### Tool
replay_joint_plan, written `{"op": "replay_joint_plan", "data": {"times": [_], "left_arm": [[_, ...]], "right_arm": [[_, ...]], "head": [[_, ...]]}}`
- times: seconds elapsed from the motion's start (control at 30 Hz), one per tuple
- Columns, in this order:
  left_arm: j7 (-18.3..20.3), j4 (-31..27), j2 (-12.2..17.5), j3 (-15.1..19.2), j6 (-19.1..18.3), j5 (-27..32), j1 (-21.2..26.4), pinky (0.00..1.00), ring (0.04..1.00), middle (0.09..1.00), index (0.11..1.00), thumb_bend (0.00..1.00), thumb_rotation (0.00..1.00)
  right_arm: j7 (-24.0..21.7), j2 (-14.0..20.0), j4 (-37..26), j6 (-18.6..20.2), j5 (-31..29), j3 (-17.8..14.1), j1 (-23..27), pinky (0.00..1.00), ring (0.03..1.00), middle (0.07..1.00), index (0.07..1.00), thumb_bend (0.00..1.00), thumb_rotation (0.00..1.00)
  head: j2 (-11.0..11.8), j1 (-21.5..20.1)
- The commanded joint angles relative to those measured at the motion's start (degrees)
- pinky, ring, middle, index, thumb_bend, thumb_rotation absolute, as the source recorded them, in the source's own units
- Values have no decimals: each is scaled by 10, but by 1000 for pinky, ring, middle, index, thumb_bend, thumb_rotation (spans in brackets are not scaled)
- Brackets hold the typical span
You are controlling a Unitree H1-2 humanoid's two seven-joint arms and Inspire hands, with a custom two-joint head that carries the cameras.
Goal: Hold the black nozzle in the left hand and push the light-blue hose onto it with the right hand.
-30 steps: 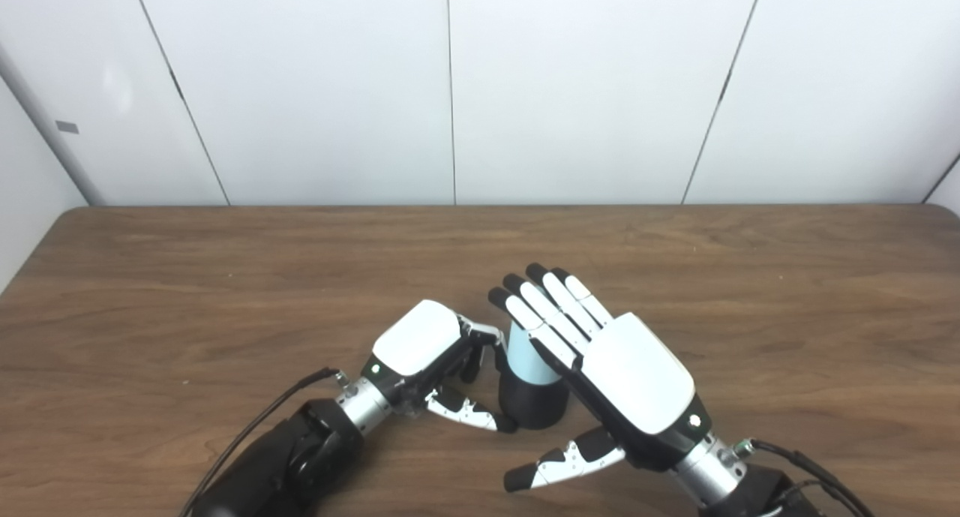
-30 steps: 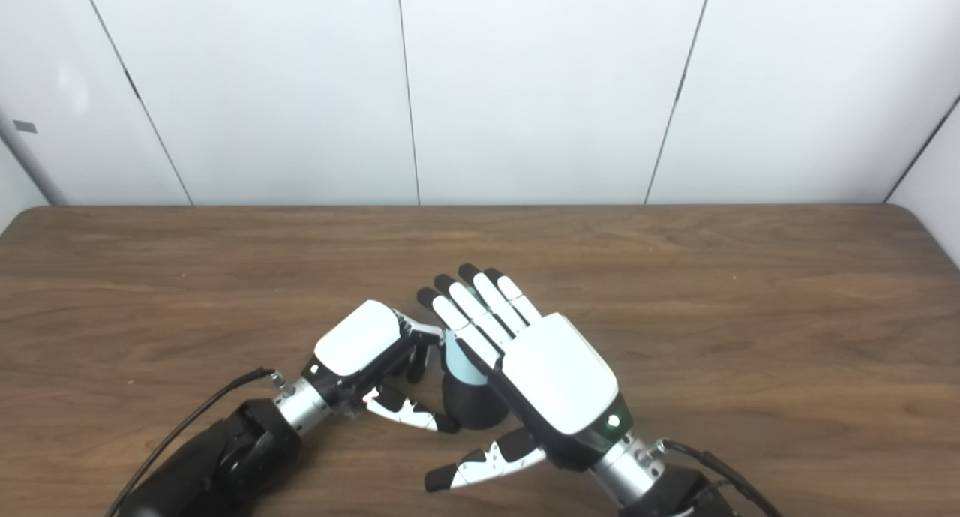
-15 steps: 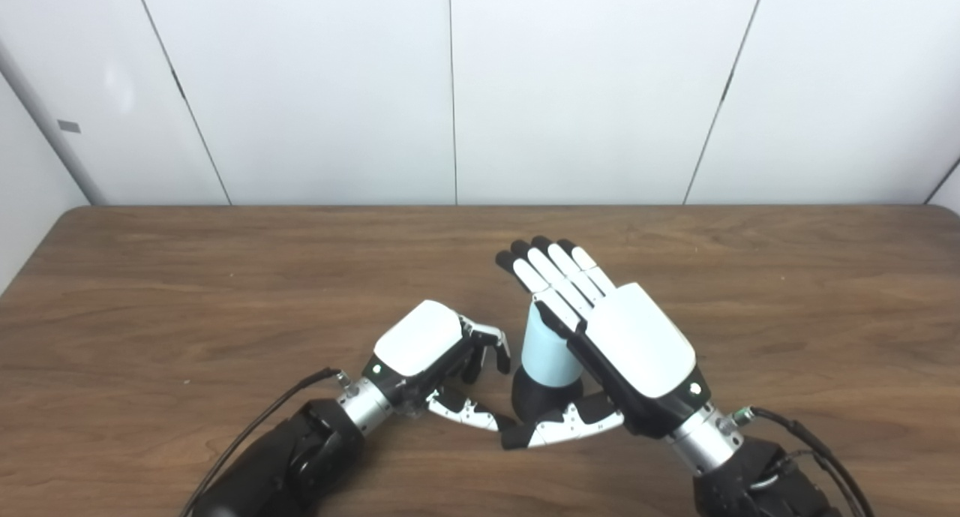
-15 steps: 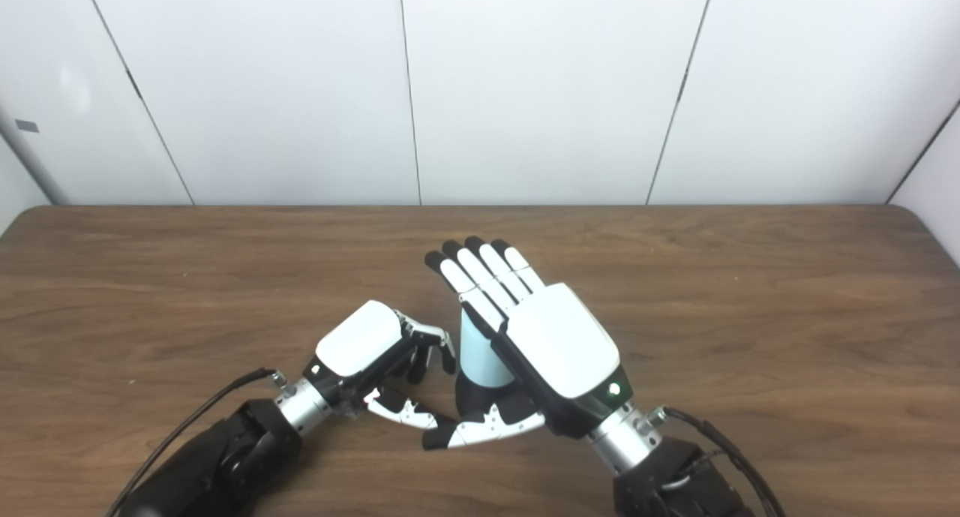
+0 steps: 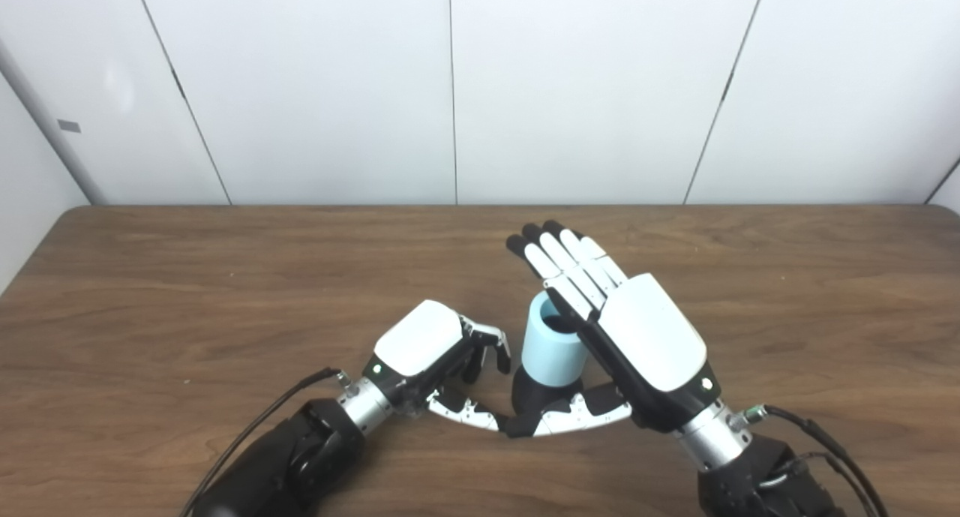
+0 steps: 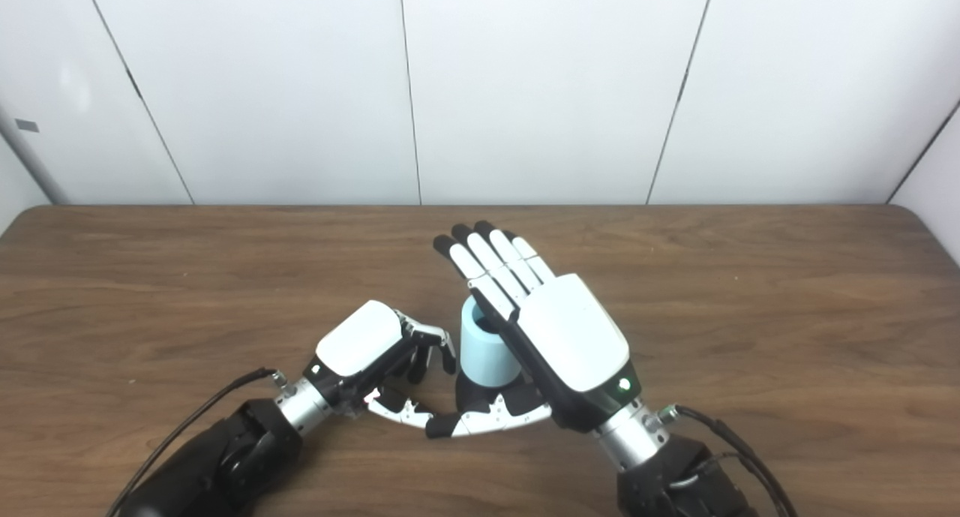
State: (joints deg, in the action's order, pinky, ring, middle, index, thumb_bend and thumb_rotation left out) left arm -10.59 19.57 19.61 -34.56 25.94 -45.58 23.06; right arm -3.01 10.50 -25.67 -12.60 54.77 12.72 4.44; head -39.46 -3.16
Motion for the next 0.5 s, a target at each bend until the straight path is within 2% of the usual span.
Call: {"op": "replay_joint_plan", "data": {"times": [0.0, 0.07, 0.13, 0.2, 0.27, 0.33, 0.43, 0.47], "left_arm": [[24, 42, -8, -26, 5, -15, -53, 123, 172, 471, 480, 525, 0], [25, 42, -8, -26, 5, -14, -53, 121, 170, 471, 480, 525, 0], [19, 43, -9, -27, 6, -17, -52, 121, 171, 471, 480, 525, 0], [18, 45, -9, -26, 5, -19, -52, 116, 165, 471, 480, 525, 0], [15, 46, -9, -25, 7, -15, -51, 112, 161, 471, 480, 525, 0], [9, 44, -7, -24, 9, -9, -50, 116, 167, 471, 480, 525, 0], [17, 30, -2, -11, 9, 10, -52, 150, 211, 472, 480, 525, 0], [23, 19, 2, -3, 7, 19, -54, 194, 260, 450, 498, 522, 0]], "right_arm": [[36, -12, -22, -6, -35, -22, 11, 968, 1000, 1000, 985, 798, 863], [61, -29, -9, -1, -68, -42, 9, 925, 980, 998, 971, 819, 837], [100, -48, 26, -13, -123, -68, 6, 880, 956, 982, 962, 815, 826], [144, -61, 73, -38, -175, -97, 4, 832, 921, 940, 927, 742, 832], [165, -71, 105, -48, -214, -119, 4, 809, 899, 908, 890, 669, 828], [178, -85, 126, -39, -245, -137, 3, 750, 849, 854, 813, 553, 730], [188, -98, 154, -37, -288, -155, 2, 696, 788, 810, 766, 466, 624], [191, -97, 166, -41, -295, -159, 2, 660, 759, 791, 748, 419, 594]], "head": [[0, 0], [1, 0], [1, 0], [2, 0], [3, 1], [3, 4], [4, 4], [4, 3]]}}
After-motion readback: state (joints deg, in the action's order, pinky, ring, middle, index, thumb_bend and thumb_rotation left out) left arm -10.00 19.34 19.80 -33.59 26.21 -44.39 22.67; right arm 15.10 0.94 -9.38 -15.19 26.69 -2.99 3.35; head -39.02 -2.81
